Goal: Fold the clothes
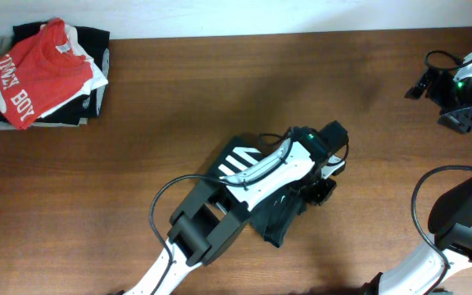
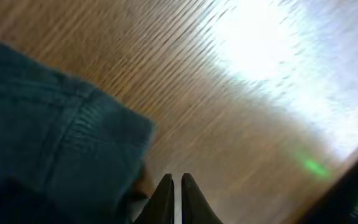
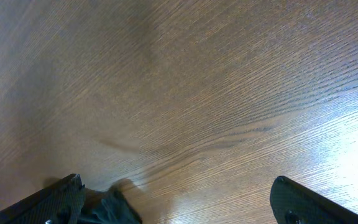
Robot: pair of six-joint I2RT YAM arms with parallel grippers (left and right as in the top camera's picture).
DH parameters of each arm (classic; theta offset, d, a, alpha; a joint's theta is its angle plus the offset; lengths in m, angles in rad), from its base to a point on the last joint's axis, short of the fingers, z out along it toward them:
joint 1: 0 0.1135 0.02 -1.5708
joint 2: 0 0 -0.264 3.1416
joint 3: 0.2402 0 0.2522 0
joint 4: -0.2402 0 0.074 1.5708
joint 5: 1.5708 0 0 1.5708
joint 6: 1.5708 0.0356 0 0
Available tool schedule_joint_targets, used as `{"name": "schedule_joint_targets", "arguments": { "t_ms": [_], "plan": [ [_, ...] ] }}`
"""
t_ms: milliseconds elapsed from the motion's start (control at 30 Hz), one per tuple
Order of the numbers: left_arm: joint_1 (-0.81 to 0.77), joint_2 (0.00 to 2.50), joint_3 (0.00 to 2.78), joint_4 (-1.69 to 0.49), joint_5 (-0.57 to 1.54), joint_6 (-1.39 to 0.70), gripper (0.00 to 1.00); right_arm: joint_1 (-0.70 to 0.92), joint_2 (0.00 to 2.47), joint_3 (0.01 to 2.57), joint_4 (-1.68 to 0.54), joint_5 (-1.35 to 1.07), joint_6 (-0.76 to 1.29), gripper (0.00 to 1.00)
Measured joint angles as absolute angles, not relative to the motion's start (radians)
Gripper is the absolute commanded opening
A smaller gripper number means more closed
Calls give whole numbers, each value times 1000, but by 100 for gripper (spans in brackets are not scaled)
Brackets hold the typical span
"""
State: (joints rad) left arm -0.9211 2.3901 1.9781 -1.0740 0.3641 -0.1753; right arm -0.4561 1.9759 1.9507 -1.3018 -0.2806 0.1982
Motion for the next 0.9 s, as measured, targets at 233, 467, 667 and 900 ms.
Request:
{"name": "schedule_joint_targets", "arguments": {
  "t_ms": [233, 467, 667, 900],
  "plan": [
    [-902, 2386, 2220, -1371, 217, -134, 8, -456, 1976, 1951, -1302, -280, 198, 99],
    [-615, 2287, 2418, -1480, 148, -115, 99, -456, 1976, 1951, -1301, -281, 197, 99],
    [-236, 2283, 2241, -1467, 303, 104, 99, -456, 1976, 1951, -1303, -281, 198, 99],
    [-66, 2284, 1764, -1274, 748, 426, 99, -456, 1976, 1951, -1301, -281, 198, 99]
  ]
}}
